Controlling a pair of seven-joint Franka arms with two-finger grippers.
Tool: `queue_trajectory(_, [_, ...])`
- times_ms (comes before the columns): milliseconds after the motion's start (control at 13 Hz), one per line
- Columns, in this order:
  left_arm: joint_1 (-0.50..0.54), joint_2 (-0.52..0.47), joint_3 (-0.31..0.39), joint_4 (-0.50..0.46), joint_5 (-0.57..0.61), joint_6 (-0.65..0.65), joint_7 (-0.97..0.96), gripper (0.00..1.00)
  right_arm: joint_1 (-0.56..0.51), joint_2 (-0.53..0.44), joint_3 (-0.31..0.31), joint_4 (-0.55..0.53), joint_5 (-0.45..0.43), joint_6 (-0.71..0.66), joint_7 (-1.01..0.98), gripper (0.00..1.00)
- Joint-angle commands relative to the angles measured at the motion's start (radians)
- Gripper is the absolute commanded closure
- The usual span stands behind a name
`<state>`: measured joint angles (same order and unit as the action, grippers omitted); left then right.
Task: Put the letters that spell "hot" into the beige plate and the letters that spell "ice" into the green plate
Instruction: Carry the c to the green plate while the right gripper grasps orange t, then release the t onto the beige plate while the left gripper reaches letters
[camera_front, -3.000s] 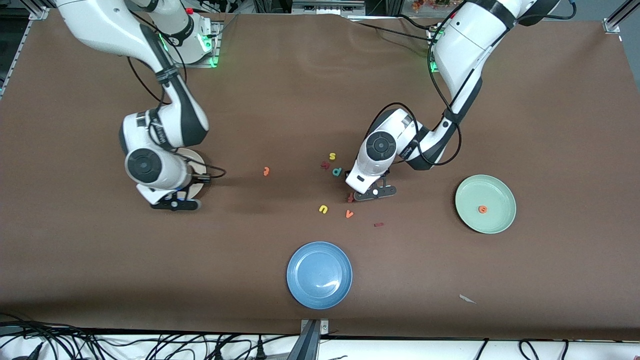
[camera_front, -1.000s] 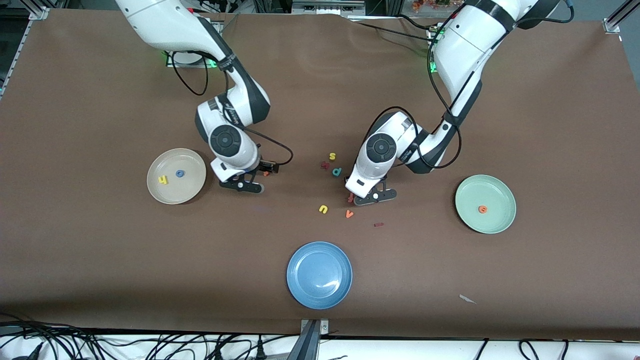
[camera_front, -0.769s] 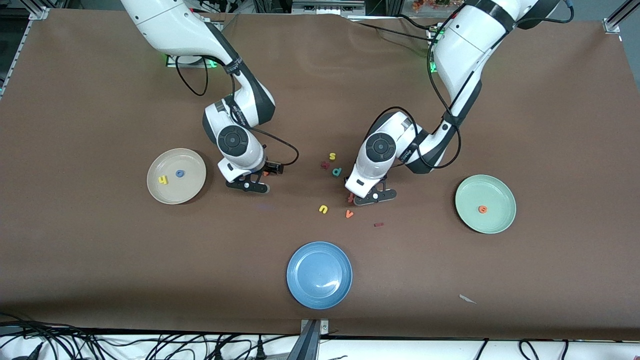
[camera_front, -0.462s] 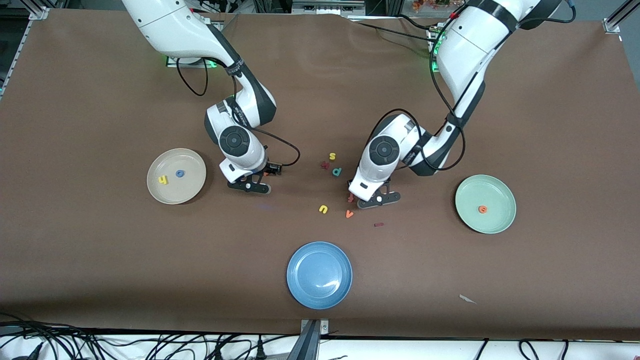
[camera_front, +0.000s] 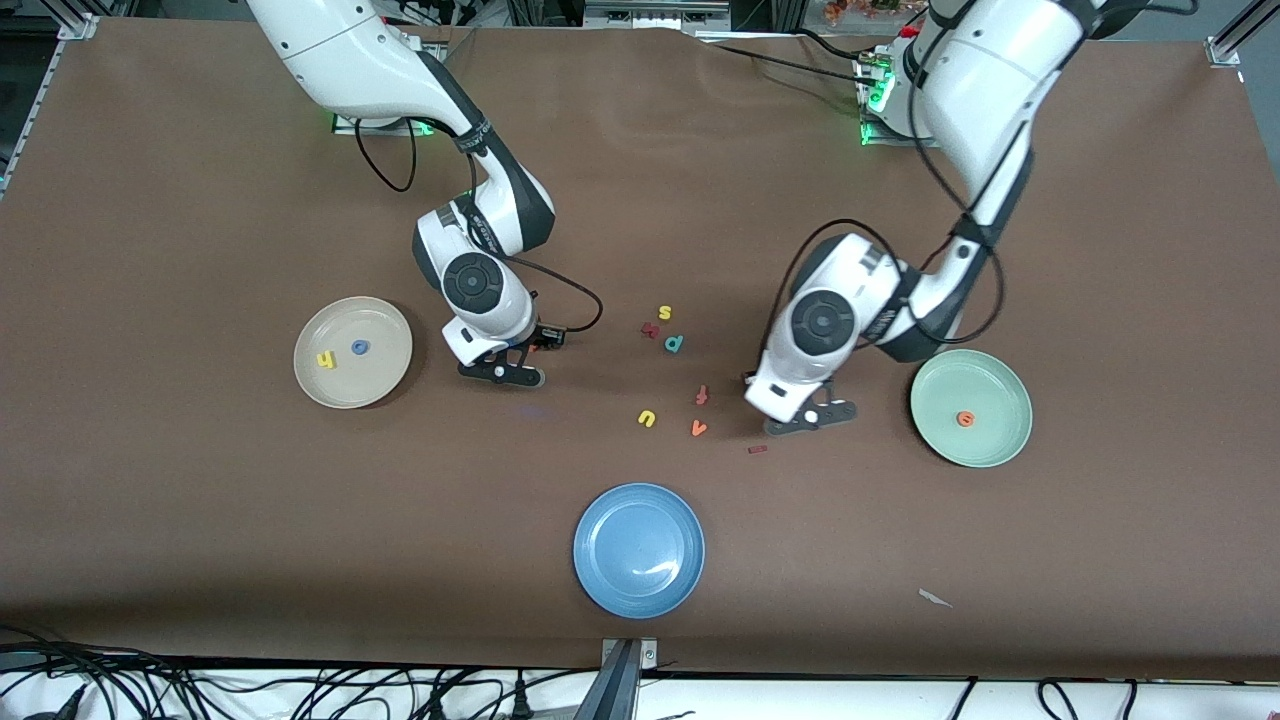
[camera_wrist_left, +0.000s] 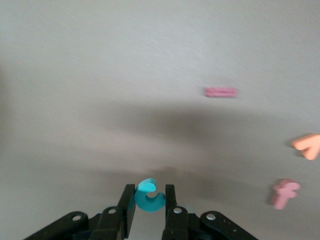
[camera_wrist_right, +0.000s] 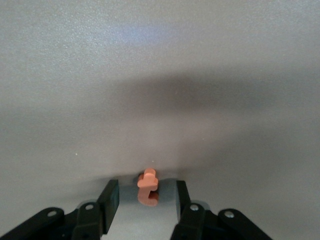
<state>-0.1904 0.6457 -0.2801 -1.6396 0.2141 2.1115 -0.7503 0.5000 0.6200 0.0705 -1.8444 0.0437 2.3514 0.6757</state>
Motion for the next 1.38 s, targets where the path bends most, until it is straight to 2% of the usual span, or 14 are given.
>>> queue_trajectory(0, [0.092,-0.063,-0.007,-0.019,0.024,-0.088,0.159,0.88,0.009,0.003,-0.006,-0.007,-0.012,0.029,0.008,0.53])
queue_trajectory(308, [0.219,-0.069,-0.002,-0.023,0.028,-0.12,0.403,0.88,0.009,0.006,-0.006,-0.01,-0.01,0.032,0.013,0.61])
queue_trajectory(538, [0.313,-0.064,-0.004,-0.028,0.099,-0.122,0.558,0.88,0.008,0.006,-0.006,-0.01,-0.01,0.029,0.013,0.79])
queue_trajectory(769, [0.413,-0.046,-0.004,-0.023,0.125,-0.11,0.69,0.85,0.006,0.004,-0.009,-0.01,-0.01,0.025,0.012,0.9])
queue_trajectory(923, [0.424,-0.017,-0.004,-0.019,0.137,-0.087,0.703,0.7,0.006,-0.011,-0.012,-0.01,-0.007,0.017,0.015,0.9])
queue_trajectory(1077, [0.422,0.005,-0.004,-0.02,0.137,-0.071,0.703,0.06,0.003,-0.066,-0.05,0.001,-0.008,-0.076,0.012,0.9])
queue_trajectory(1154, [0.421,-0.003,-0.005,-0.019,0.136,-0.079,0.701,0.0,0.003,-0.094,-0.07,0.002,-0.01,-0.116,0.002,0.9])
queue_trajectory(1308, [0.414,-0.011,-0.01,-0.011,0.12,-0.08,0.684,0.0,0.003,-0.135,-0.124,0.001,-0.01,-0.182,-0.024,0.9])
